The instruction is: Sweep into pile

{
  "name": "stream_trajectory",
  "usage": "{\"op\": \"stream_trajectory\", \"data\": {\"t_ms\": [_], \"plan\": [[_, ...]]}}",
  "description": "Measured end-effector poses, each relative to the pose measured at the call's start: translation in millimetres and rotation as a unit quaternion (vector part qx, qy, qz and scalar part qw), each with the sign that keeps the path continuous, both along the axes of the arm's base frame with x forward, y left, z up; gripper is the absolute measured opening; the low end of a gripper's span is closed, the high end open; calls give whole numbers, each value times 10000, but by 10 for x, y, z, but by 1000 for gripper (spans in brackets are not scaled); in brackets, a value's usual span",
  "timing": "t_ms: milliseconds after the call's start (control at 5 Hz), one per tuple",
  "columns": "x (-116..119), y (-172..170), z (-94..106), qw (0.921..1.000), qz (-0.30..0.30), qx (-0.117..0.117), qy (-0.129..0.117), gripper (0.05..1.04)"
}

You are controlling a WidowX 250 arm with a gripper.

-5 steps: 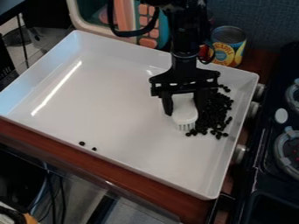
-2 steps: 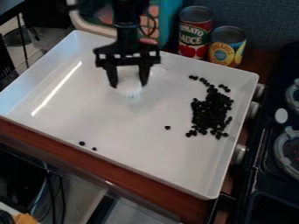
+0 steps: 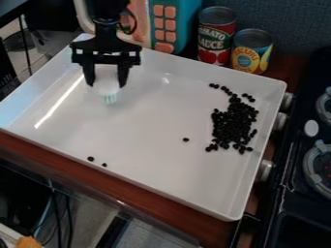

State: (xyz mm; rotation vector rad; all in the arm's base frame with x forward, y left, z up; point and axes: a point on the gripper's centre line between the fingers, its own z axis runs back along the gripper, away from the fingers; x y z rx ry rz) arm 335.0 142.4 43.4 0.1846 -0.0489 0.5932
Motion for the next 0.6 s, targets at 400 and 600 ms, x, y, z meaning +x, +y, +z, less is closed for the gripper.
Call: {"op": "stream_trajectory", "data": {"t_ms": [400, 600], "plan": [[-38, 312, -165, 9994, -214, 222, 176, 736], [14, 351, -192, 9989, -328, 243, 235, 802]]}}
